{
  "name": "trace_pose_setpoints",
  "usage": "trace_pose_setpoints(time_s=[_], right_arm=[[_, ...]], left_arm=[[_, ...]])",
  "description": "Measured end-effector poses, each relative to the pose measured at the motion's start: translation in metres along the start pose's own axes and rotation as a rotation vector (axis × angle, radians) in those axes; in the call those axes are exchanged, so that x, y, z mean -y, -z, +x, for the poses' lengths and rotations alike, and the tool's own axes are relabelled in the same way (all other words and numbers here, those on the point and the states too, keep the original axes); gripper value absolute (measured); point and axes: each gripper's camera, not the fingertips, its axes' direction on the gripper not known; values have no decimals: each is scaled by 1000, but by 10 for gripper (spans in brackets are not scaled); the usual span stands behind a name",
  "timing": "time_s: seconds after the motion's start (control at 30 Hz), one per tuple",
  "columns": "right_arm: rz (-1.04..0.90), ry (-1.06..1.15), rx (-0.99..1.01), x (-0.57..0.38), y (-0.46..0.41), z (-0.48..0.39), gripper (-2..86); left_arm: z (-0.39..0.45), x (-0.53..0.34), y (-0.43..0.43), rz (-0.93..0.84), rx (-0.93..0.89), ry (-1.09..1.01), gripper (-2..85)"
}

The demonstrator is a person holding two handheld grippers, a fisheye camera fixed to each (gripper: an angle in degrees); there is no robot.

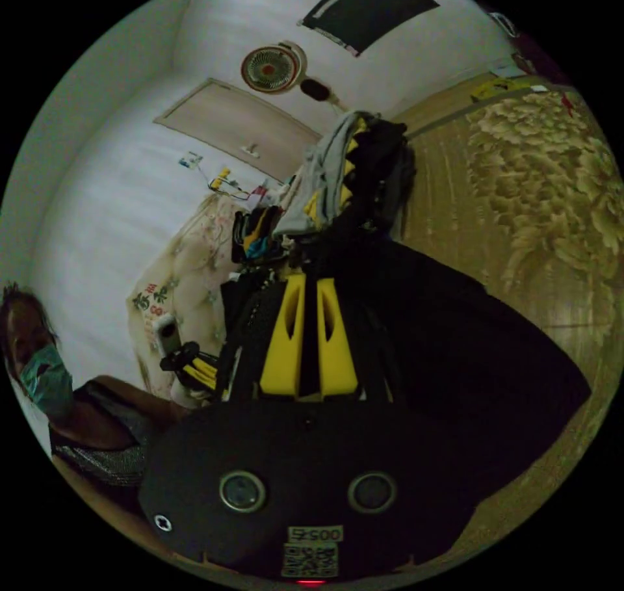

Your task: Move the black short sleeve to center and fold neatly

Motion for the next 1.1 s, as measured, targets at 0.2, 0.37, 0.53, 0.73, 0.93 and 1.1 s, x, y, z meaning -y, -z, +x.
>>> trace_pose_setpoints(time_s=[0.2, 0.37, 0.53, 0.73, 0.93, 1.1], right_arm=[[10, -241, -192, -68, 79, 118, 7], [-6, -306, -160, -94, 91, 170, 9], [40, -212, -80, -99, 116, 176, 6], [-15, -267, -287, -123, 126, 201, 2], [114, -336, -226, -147, 152, 216, 35], [112, -302, -346, -175, 182, 187, 68]], left_arm=[[39, 34, -147, -158, -65, -59, 37], [47, 31, -221, -273, -100, 7, 38], [89, 34, -208, -204, 26, -123, 39], [126, 22, -261, -285, 142, -265, 75], [147, 2, -232, -212, 24, -402, 89], [120, -4, -188, -143, 162, -330, 93]])
